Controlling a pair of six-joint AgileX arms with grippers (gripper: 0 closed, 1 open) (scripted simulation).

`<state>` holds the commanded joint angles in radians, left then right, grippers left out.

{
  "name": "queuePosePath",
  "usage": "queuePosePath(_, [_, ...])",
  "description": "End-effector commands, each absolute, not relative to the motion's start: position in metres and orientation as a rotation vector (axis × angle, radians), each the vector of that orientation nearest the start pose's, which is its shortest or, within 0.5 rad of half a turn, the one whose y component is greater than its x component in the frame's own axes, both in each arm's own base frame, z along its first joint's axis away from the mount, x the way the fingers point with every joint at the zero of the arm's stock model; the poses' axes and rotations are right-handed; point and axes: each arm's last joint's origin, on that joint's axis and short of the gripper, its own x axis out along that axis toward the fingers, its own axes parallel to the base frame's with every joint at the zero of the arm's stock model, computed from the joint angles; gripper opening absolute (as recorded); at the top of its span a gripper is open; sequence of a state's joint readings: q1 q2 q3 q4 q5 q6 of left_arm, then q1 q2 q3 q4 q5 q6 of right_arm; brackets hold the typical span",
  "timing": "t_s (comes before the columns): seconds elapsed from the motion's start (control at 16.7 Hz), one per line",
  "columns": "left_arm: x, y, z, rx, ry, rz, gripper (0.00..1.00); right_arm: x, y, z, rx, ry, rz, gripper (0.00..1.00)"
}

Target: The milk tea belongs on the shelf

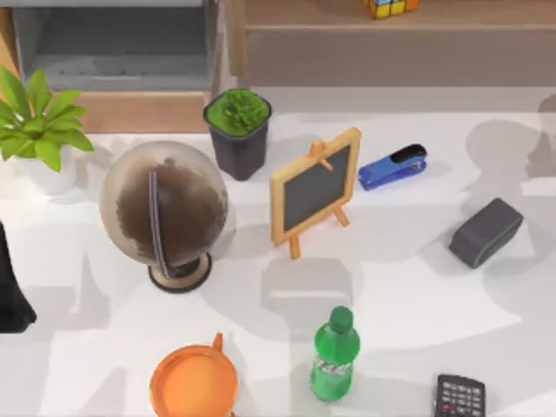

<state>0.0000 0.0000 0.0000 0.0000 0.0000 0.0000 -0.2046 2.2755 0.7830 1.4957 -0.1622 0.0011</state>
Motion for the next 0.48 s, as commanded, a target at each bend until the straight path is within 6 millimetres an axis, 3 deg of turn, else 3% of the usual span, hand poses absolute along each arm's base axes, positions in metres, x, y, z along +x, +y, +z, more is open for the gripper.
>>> queuePosePath(0.42, [0.1057,-0.0012,0.16,0.0,0.0,0.0,1.0,0.3671,-0.0678,0.0608,-0.011,-0.001,-0.016,0.02])
queuePosePath(0.48, [0.1057,-0.0012,0.16,0.0,0.0,0.0,1.0,0.3671,-0.0678,0.0608,-0.011,-0.001,-0.016,0.0])
